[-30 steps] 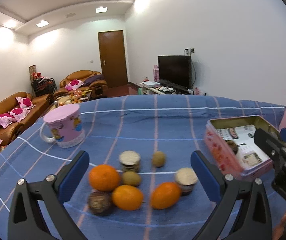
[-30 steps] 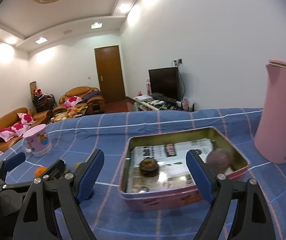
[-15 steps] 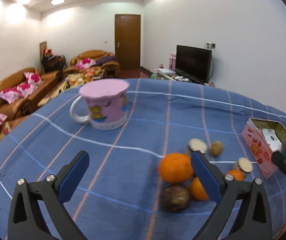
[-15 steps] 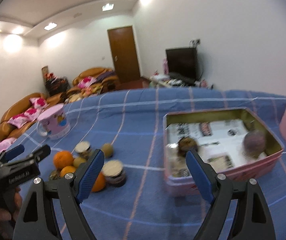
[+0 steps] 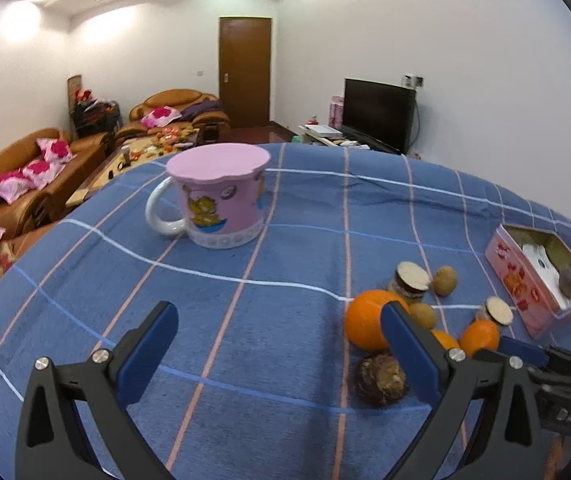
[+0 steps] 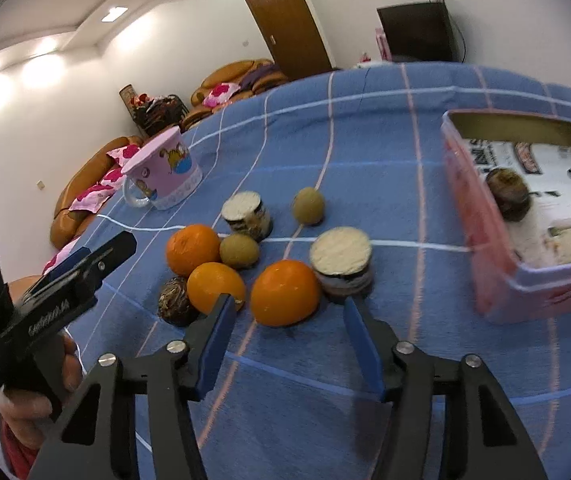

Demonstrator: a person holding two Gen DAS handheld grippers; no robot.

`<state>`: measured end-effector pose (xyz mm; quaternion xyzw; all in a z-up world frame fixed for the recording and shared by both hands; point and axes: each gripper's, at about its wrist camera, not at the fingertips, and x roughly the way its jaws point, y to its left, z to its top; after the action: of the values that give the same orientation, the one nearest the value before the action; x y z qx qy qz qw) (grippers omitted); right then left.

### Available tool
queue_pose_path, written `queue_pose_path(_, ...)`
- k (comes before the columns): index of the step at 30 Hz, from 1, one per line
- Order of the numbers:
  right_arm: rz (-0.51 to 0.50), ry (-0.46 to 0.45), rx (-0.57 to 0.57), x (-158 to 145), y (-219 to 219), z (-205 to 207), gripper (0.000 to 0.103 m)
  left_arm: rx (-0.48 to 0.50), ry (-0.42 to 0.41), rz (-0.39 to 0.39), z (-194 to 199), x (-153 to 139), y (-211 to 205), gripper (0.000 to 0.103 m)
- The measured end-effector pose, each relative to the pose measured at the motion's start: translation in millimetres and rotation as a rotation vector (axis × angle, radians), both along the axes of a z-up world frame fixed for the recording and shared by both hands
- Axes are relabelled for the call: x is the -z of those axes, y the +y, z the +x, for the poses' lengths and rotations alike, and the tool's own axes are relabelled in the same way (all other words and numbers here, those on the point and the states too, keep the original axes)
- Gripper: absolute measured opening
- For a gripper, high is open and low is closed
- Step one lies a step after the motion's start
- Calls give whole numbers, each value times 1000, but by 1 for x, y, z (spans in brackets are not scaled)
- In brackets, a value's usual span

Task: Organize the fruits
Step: 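Grasp an orange with the right gripper while the left grasps another mangosteen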

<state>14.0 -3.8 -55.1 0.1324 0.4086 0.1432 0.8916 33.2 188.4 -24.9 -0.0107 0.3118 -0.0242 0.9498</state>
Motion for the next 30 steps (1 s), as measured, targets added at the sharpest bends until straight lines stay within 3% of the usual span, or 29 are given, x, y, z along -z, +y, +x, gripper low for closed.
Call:
queue_pose_path(6,5,10,4,2,12,12,57,19,22,-23,1,0,1,103)
queue_pose_path(9,-10,22,-13,2,12,12,40,25,47,-55,4,3,6,103)
queue_pose_path(13,-26,13,-42,-1,12,6,38,46,75,-95,5,6,10,103)
queue_pose_path(17,-34,-48,-67,-11,6,-12,38,125,73,-125,-2,5,7,92)
queue_pose_path(23,-96,-179,-42,-32,-14,-39,38,307,93,-70,-11,6,-22,77)
queue_pose_path(26,-87,-186,-14,-35,-29,-41,38,344,119,-33,-10,8,-33,68)
queue_pose_path(30,-49,-165,17,-35,-42,-37,38,354,175,19,-4,15,-45,64)
